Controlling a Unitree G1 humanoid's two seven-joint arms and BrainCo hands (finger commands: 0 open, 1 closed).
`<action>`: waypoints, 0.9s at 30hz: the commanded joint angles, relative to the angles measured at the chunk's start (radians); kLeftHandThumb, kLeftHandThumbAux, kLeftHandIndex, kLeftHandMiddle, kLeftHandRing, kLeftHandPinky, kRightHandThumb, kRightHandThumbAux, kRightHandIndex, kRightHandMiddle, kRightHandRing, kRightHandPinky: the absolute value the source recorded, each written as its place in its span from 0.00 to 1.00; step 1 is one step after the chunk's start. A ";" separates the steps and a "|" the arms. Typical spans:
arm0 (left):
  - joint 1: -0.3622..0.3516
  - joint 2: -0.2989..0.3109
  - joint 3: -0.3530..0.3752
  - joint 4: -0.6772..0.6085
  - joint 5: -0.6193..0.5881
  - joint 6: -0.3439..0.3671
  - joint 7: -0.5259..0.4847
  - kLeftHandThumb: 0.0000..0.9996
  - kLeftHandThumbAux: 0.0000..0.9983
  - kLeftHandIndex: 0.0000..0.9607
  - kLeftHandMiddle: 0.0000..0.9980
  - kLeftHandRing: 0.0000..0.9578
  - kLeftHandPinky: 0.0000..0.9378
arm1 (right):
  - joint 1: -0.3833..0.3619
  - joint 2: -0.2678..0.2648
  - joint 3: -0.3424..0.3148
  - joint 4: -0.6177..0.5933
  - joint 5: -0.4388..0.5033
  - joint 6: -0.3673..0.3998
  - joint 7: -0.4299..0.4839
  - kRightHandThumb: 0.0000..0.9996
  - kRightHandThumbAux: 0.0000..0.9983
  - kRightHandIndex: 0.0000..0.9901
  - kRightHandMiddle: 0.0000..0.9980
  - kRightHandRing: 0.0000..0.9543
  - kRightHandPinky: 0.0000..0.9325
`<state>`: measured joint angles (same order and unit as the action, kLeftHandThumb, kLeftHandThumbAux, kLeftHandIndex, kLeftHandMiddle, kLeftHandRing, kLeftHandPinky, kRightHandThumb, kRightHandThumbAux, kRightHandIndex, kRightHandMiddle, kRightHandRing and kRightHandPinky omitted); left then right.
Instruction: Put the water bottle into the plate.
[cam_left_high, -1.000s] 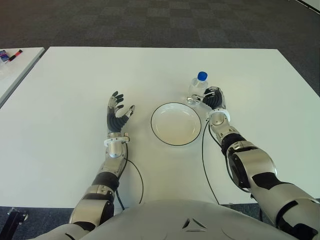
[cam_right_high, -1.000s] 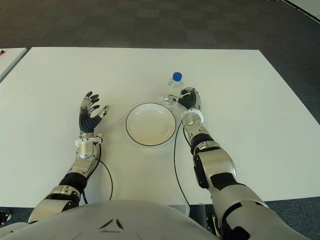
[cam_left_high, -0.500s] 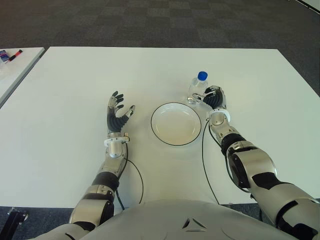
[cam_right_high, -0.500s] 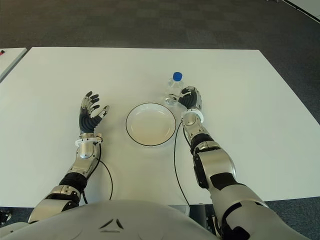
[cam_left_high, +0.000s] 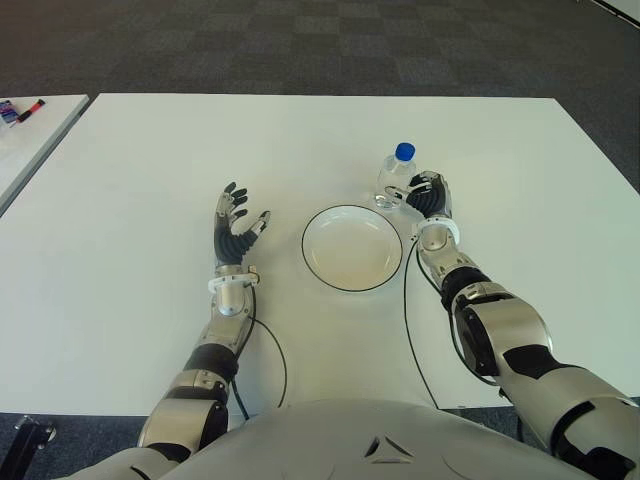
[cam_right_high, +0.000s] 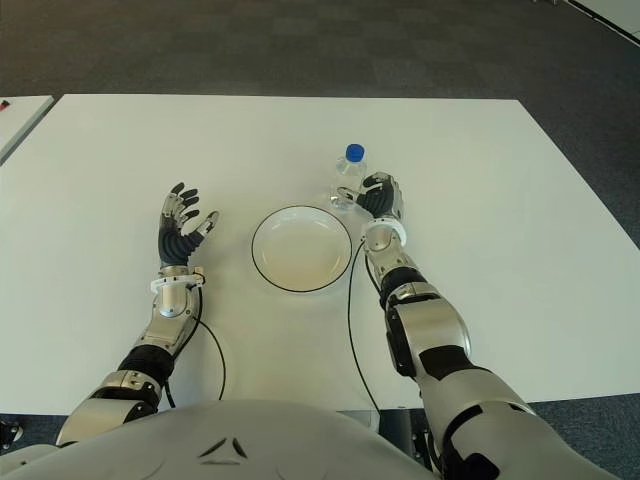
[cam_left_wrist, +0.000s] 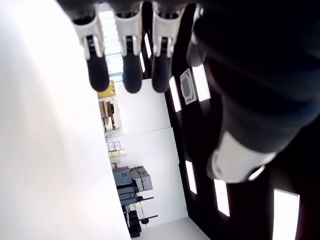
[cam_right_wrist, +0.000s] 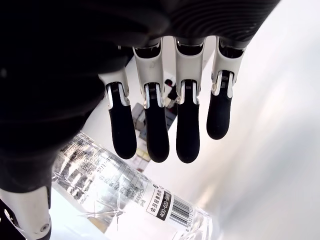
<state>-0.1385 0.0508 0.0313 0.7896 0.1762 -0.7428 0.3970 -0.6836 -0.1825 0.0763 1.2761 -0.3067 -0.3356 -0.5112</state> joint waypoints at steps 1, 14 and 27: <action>0.024 -0.002 0.005 0.031 -0.002 -0.001 -0.008 0.23 0.79 0.12 0.21 0.23 0.26 | 0.007 0.009 -0.008 0.005 0.010 -0.007 -0.007 0.85 0.68 0.47 0.44 0.48 0.51; 0.023 -0.001 0.005 0.034 -0.002 -0.001 -0.010 0.24 0.80 0.13 0.21 0.23 0.27 | 0.012 0.008 -0.019 0.006 0.020 -0.035 0.035 0.85 0.68 0.46 0.45 0.49 0.51; 0.022 0.001 0.003 0.037 0.002 -0.005 -0.005 0.23 0.80 0.13 0.21 0.23 0.27 | 0.009 0.002 -0.023 0.010 0.034 -0.023 0.108 0.84 0.68 0.45 0.45 0.40 0.41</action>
<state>-0.1399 0.0508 0.0323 0.7932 0.1738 -0.7429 0.3966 -0.6811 -0.1816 0.0547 1.2767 -0.2754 -0.3669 -0.4199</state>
